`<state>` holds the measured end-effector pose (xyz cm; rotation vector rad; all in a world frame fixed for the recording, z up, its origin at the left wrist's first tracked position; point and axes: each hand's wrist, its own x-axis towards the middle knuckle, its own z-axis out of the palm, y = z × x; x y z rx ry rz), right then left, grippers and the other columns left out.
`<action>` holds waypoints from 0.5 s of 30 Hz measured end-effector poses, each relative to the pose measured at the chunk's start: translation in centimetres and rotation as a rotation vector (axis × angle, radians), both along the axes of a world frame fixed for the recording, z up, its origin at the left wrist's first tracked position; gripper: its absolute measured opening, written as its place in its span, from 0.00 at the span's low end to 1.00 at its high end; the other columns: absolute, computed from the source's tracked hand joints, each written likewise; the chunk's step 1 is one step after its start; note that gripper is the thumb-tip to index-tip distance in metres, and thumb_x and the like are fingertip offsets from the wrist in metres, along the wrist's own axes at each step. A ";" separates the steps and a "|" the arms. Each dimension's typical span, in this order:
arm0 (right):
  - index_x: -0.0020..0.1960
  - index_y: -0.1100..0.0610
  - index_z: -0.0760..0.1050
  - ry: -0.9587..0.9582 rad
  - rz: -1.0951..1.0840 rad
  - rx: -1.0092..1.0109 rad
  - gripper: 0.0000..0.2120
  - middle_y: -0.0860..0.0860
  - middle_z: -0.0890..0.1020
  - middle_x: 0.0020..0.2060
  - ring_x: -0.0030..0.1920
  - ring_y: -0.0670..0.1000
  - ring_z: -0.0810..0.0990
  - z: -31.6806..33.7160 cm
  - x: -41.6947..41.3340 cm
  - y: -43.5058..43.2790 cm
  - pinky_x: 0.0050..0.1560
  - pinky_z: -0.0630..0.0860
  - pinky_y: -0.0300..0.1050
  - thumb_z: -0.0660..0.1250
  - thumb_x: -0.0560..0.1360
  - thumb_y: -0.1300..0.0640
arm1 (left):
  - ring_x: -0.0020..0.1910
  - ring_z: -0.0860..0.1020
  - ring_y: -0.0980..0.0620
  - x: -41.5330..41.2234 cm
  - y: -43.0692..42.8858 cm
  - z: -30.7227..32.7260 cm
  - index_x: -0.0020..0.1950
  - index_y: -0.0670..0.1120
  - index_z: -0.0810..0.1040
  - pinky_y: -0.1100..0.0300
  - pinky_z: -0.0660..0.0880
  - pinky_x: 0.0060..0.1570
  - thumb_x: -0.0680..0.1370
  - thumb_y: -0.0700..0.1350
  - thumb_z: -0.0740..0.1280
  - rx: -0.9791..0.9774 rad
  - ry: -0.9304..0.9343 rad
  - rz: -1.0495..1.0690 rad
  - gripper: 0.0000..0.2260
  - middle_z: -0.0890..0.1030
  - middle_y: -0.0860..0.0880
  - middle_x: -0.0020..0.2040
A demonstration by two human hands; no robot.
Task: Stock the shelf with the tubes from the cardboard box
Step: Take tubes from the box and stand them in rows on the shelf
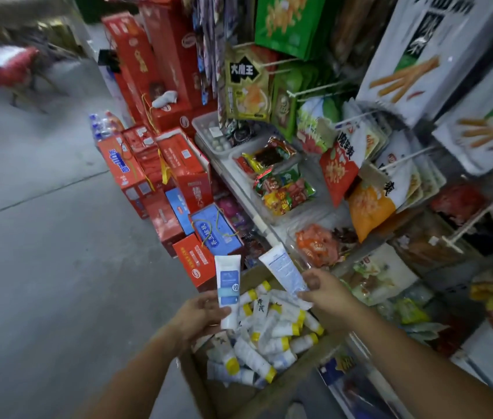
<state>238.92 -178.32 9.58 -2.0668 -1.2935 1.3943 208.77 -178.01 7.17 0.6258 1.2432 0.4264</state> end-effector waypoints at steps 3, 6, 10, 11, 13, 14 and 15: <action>0.53 0.58 0.75 -0.012 -0.071 0.092 0.15 0.55 0.82 0.48 0.48 0.49 0.80 3.5 0.8 0.0 0.52 0.77 0.50 0.76 0.70 0.63 | 0.51 0.83 0.39 1.5 2.1 3.3 0.59 0.40 0.79 0.44 0.80 0.52 0.70 0.30 0.74 0.097 -0.068 0.002 0.19 0.83 0.36 0.56; 0.57 0.54 0.75 0.020 -0.108 0.172 0.19 0.53 0.80 0.56 0.55 0.51 0.80 7.5 1.3 0.3 0.56 0.78 0.51 0.76 0.70 0.66 | 0.48 0.84 0.43 3.3 4.3 7.8 0.62 0.40 0.77 0.50 0.82 0.46 0.75 0.29 0.70 0.237 -0.054 -0.072 0.17 0.84 0.39 0.53; 0.69 0.54 0.69 0.064 -0.140 0.245 0.26 0.48 0.78 0.53 0.54 0.50 0.78 13.3 1.5 0.3 0.48 0.79 0.46 0.72 0.74 0.64 | 0.45 0.84 0.47 5.0 7.2 13.7 0.63 0.39 0.75 0.53 0.83 0.40 0.75 0.29 0.69 0.382 -0.049 -0.124 0.17 0.83 0.39 0.55; 0.69 0.52 0.69 0.066 -0.164 0.269 0.26 0.47 0.78 0.53 0.54 0.50 0.78 14.7 1.7 0.3 0.47 0.79 0.47 0.72 0.74 0.63 | 0.46 0.84 0.46 5.4 7.6 15.4 0.63 0.39 0.75 0.52 0.83 0.43 0.75 0.29 0.69 0.426 -0.044 -0.144 0.17 0.83 0.39 0.56; 0.68 0.51 0.69 0.058 -0.204 0.331 0.25 0.48 0.78 0.53 0.52 0.49 0.78 17.4 1.9 0.4 0.45 0.79 0.45 0.73 0.74 0.62 | 0.48 0.84 0.45 6.1 8.2 18.4 0.63 0.39 0.75 0.51 0.82 0.47 0.76 0.31 0.70 0.500 -0.047 -0.195 0.17 0.83 0.40 0.55; 0.67 0.51 0.70 0.045 -0.209 0.360 0.24 0.48 0.79 0.52 0.51 0.49 0.79 18.8 2.0 0.6 0.44 0.78 0.43 0.73 0.74 0.61 | 0.48 0.84 0.46 6.5 8.5 19.9 0.63 0.40 0.75 0.52 0.83 0.47 0.76 0.31 0.70 0.526 -0.055 -0.209 0.17 0.83 0.40 0.54; 0.66 0.51 0.70 0.044 -0.222 0.378 0.23 0.48 0.80 0.51 0.51 0.49 0.80 19.9 2.2 0.6 0.44 0.79 0.44 0.73 0.74 0.61 | 0.48 0.84 0.47 6.9 8.8 21.3 0.62 0.40 0.75 0.54 0.83 0.46 0.76 0.32 0.70 0.549 -0.061 -0.222 0.16 0.83 0.41 0.54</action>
